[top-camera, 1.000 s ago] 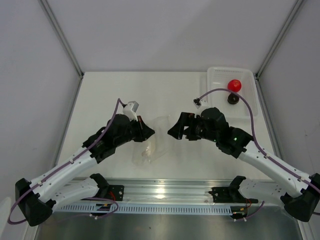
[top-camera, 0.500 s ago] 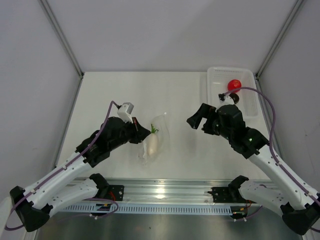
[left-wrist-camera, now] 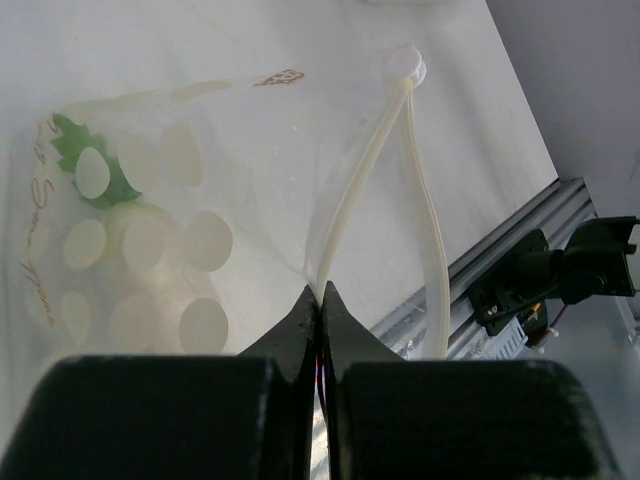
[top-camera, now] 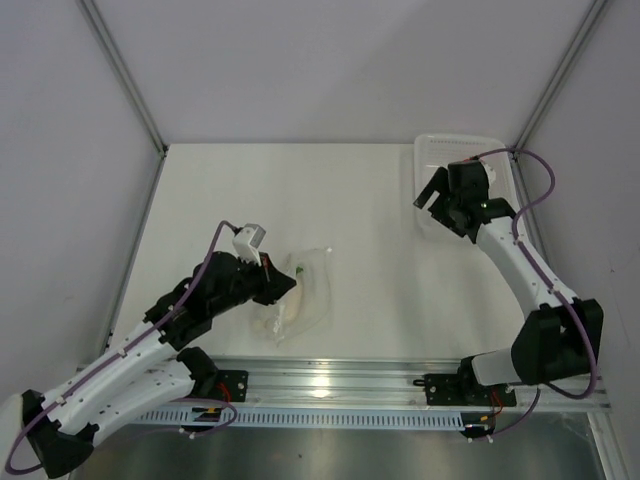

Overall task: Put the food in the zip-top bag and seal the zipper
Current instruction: Pick up the fake fruit from the bin.

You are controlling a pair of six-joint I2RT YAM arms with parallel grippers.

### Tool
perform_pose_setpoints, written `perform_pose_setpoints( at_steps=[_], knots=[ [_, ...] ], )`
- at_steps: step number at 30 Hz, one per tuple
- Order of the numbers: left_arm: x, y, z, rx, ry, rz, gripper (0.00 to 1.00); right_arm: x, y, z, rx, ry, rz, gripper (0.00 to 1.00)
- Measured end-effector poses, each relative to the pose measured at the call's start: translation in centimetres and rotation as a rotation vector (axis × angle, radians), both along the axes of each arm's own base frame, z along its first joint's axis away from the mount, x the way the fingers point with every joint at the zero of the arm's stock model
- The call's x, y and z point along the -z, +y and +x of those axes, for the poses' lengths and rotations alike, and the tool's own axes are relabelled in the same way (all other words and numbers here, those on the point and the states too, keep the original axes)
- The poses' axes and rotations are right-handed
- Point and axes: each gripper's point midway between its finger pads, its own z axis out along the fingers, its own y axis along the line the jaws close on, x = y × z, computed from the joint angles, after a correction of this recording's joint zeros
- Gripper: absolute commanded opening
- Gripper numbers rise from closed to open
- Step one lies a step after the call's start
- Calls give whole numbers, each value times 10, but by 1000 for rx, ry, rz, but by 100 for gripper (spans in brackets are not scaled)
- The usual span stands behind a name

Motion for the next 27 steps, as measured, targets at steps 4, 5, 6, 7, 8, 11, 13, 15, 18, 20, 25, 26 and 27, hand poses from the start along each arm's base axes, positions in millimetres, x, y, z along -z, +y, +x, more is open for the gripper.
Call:
perform_pose_setpoints(
  at_steps=[4, 5, 6, 7, 8, 11, 13, 15, 18, 20, 25, 26, 27],
  knots=[
    [7, -3, -6, 35, 5, -17, 1, 8, -37, 45, 106, 30, -53, 99],
    [8, -5, -7, 44, 9, -18, 1, 9, -49, 58, 137, 31, -65, 99],
    [8, -7, -7, 53, 12, -20, 1, 12, -61, 69, 170, 34, -76, 99],
    [9, -9, -7, 61, 15, -21, 1, 15, -74, 78, 199, 39, -90, 99],
    [9, -11, -7, 69, 18, -22, 1, 20, -86, 86, 225, 47, -103, 99],
    [12, -15, -7, 88, 25, -21, 1, 38, -116, 101, 292, 80, -132, 99],
    [13, -17, -6, 94, 29, -18, 1, 51, -131, 112, 321, 105, -148, 99],
    [14, -19, -5, 96, 31, -17, 0, 63, -144, 124, 343, 127, -163, 99],
    [16, -22, -4, 102, 35, -18, 1, 78, -156, 142, 356, 146, -182, 99],
    [16, -24, -3, 108, 36, -21, 1, 84, -160, 151, 354, 151, -189, 99],
    [17, -25, -3, 110, 38, -21, 1, 94, -167, 174, 342, 149, -192, 99],
    [17, -25, -3, 110, 38, -20, 1, 96, -168, 176, 340, 150, -190, 99],
    [17, -25, -2, 110, 39, -20, 1, 99, -168, 178, 338, 152, -186, 99]
  ],
)
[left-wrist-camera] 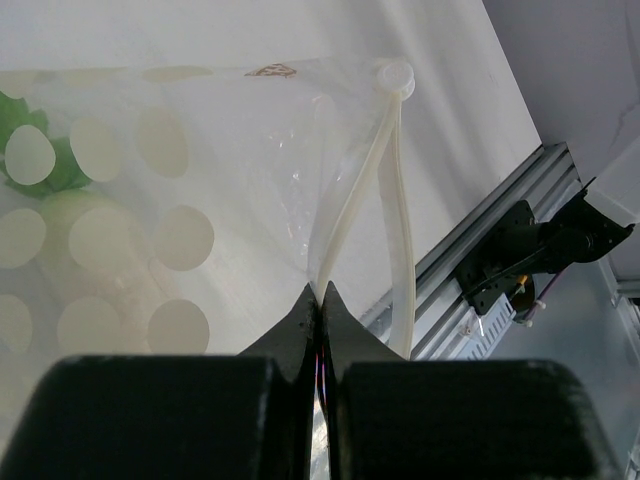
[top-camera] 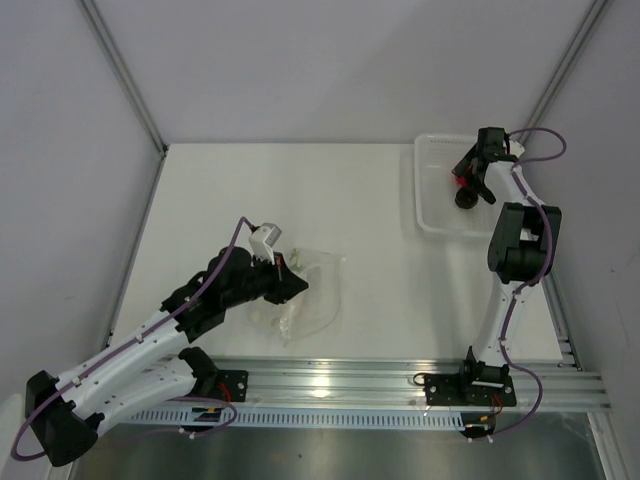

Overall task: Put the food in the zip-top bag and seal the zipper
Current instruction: Pick up the fake fruit from the bin.

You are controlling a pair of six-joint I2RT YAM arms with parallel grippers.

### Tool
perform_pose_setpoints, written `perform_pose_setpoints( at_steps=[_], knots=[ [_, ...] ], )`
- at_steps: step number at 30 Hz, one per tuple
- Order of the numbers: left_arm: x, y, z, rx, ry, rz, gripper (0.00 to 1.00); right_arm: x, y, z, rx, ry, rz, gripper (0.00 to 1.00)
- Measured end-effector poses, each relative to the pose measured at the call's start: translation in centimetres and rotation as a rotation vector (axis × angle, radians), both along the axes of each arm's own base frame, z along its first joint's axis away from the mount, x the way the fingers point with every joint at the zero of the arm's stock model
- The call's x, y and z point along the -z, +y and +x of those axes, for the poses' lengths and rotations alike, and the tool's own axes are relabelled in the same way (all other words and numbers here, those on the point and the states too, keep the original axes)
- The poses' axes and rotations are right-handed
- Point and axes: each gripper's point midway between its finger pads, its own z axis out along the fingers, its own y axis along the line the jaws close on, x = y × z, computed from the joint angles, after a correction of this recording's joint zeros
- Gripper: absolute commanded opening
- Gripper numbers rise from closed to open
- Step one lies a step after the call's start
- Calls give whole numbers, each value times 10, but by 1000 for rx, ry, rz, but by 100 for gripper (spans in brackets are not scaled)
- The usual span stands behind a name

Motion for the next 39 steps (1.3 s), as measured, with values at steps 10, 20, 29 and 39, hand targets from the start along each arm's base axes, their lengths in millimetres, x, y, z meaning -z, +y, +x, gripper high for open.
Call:
perform_pose_setpoints(
  at_steps=[10, 20, 29, 39],
  knots=[
    [0, 1, 1, -6, -3, 3, 0, 27, 1, 0, -13, 44, 37, 94],
    [-2, 4, 3, -24, -13, 5, 1, 30, 7, 3, -48, 34, 64, 61],
    [-5, 7, 1, -29, -20, 1, 1, 30, 13, 6, -80, 8, 85, 27],
    [-5, 9, -1, -33, -15, 5, 1, -10, 40, -32, -137, -27, 116, 7]
  ],
)
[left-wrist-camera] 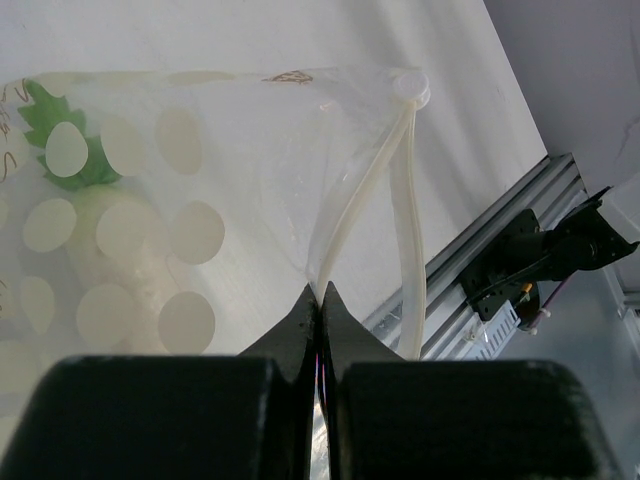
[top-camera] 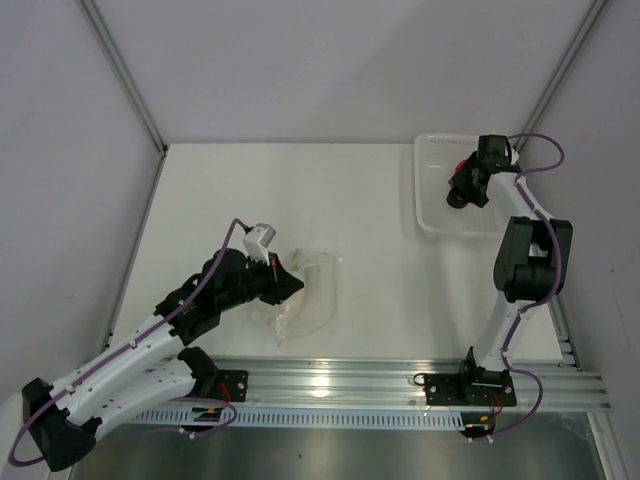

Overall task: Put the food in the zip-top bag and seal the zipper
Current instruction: Pick up the fake fruit from the bin, then place the fake fruit in the zipper food storage bag.

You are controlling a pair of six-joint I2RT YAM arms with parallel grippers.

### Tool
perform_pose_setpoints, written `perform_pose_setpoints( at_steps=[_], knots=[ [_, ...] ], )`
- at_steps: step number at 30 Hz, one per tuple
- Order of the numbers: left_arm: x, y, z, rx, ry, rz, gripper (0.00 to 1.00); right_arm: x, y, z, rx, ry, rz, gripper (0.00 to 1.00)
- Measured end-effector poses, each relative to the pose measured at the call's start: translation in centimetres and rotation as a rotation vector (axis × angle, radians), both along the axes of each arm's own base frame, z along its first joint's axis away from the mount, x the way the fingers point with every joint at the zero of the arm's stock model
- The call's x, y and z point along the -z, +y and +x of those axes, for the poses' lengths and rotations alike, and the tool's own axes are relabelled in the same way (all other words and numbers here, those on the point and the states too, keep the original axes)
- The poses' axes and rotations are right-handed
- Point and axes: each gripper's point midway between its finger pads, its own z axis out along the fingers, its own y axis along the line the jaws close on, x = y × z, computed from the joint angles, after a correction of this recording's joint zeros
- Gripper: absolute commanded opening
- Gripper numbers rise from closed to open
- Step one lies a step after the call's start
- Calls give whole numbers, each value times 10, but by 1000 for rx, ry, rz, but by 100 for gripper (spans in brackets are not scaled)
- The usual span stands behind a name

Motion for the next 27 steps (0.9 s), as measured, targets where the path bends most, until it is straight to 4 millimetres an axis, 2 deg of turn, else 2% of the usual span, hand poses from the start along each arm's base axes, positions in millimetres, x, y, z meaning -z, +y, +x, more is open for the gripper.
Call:
perform_pose_setpoints(
  at_steps=[3, 5, 9, 12, 15, 21, 25, 27],
  knots=[
    [0, 0, 0, -2, 0, 1, 1, -28, 22, -14, -45, -59, 10, 0],
    [1, 0, 0, -3, 2, 3, 1, -48, 45, -23, -95, -103, 15, 0],
    [4, 1, 1, -10, 12, 16, 0, -74, 97, -42, -216, -161, 26, 0],
    [5, 1, 2, -15, 20, 18, 1, -79, 137, -65, -318, -178, 44, 0],
    [7, 0, 3, -16, 25, 23, 0, -75, 173, -94, -416, -171, 58, 0],
    [9, -2, 6, -16, 38, 35, 1, -84, 231, -152, -626, -201, 63, 0],
    [9, -5, 8, -15, 46, 42, 1, -91, 256, -200, -770, -244, 52, 0],
    [9, -7, 10, -15, 51, 47, 0, -93, 259, -226, -829, -267, 47, 0]
  ],
)
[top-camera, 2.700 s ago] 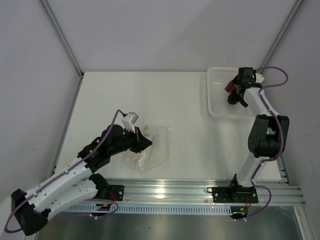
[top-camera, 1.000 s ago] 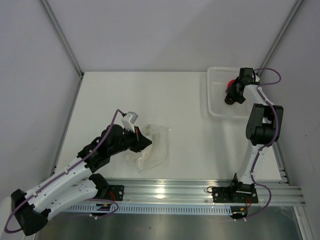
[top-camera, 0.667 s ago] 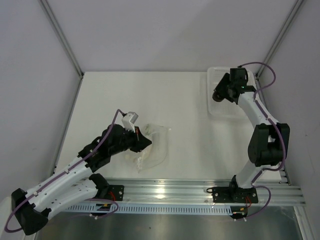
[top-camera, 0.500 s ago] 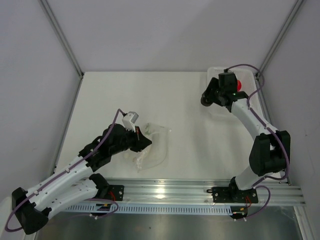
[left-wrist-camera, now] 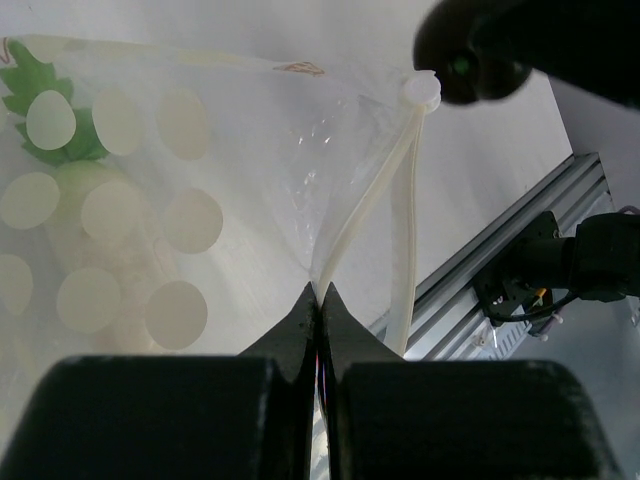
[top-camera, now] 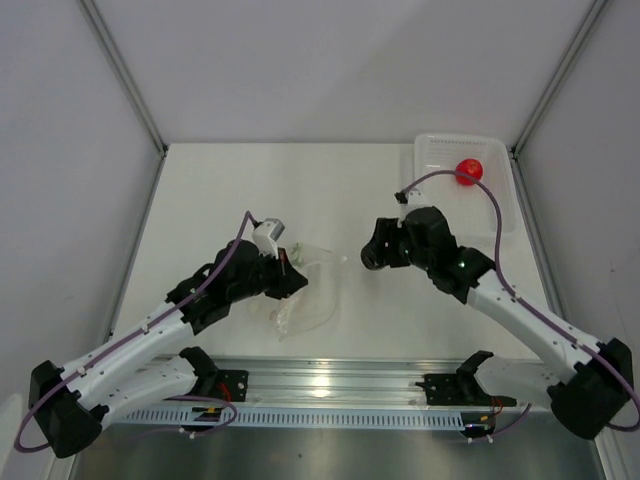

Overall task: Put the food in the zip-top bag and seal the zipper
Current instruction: Place the fake fruit in the zipper food storage bag.

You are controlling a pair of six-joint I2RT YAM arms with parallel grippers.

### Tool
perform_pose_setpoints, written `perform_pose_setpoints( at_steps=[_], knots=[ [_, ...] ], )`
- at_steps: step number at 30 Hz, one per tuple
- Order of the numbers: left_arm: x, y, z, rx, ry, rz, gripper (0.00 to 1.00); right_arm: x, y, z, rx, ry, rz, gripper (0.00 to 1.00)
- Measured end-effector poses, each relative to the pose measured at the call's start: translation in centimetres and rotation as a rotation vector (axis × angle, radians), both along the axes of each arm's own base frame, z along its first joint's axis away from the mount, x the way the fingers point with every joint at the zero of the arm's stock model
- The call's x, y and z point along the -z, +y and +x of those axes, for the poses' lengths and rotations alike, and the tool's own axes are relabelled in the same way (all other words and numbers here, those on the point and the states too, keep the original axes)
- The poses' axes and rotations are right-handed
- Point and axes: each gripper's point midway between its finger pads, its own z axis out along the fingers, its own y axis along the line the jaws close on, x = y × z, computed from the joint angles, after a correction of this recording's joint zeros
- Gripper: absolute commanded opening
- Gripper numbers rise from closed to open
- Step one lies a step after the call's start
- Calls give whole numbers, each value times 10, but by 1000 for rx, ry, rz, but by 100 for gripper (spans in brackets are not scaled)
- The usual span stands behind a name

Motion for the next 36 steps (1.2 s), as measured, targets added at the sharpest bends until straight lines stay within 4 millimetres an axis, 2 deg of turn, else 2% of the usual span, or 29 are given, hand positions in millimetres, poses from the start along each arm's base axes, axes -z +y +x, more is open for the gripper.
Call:
perform_pose_setpoints(
  at_steps=[3, 8, 14, 22, 29, 36],
  knots=[
    [0, -3, 2, 1, 8, 7, 1, -2, -6, -35, -61, -49, 15, 0],
    [-1, -8, 6, 11, 19, 11, 1, -7, -12, -73, -149, -111, 73, 0],
    [-11, -20, 8, 44, 30, -9, 1, -15, 2, -109, -303, -162, 144, 0],
    [-20, -34, 2, 90, 70, -78, 1, -26, 36, -133, -479, -213, 184, 0],
    [-23, -38, -3, 112, 95, -105, 0, -14, 60, -142, -555, -201, 149, 0],
    [-24, -40, -7, 132, 109, -116, 1, -16, 74, -143, -570, -222, 147, 0]
  ],
)
